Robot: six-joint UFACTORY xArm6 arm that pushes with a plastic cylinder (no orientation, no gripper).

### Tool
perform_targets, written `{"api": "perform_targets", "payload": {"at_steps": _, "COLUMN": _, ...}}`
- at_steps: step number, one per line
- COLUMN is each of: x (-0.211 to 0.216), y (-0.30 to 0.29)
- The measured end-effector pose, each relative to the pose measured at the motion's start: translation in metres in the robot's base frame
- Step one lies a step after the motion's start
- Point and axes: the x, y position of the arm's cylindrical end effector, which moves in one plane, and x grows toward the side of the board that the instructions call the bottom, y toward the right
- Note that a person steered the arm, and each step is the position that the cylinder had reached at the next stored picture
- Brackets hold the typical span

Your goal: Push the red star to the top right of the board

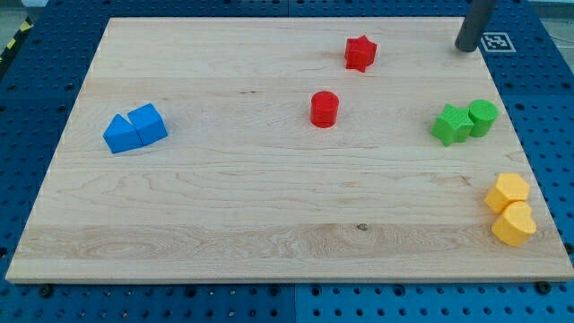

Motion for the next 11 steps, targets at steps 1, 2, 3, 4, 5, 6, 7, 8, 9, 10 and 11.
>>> {"api": "perform_targets", "payload": {"at_steps": 1, "x": 0.002, "y": -0.004}}
{"api": "perform_targets", "payload": {"at_steps": 2, "x": 0.003, "y": -0.01}}
{"api": "perform_targets", "payload": {"at_steps": 3, "x": 0.018, "y": -0.051}}
{"api": "perform_targets", "payload": {"at_steps": 4, "x": 0.019, "y": -0.056}}
{"api": "perform_targets", "payload": {"at_steps": 5, "x": 0.024, "y": -0.061}}
{"api": "perform_targets", "payload": {"at_steps": 6, "x": 0.036, "y": -0.08}}
{"api": "perform_targets", "payload": {"at_steps": 7, "x": 0.037, "y": -0.08}}
{"api": "perform_targets", "payload": {"at_steps": 8, "x": 0.042, "y": -0.108}}
{"api": "perform_targets", "payload": {"at_steps": 9, "x": 0.043, "y": -0.127}}
{"api": "perform_targets", "payload": {"at_steps": 10, "x": 0.047, "y": -0.163}}
{"api": "perform_targets", "payload": {"at_steps": 11, "x": 0.038, "y": -0.197}}
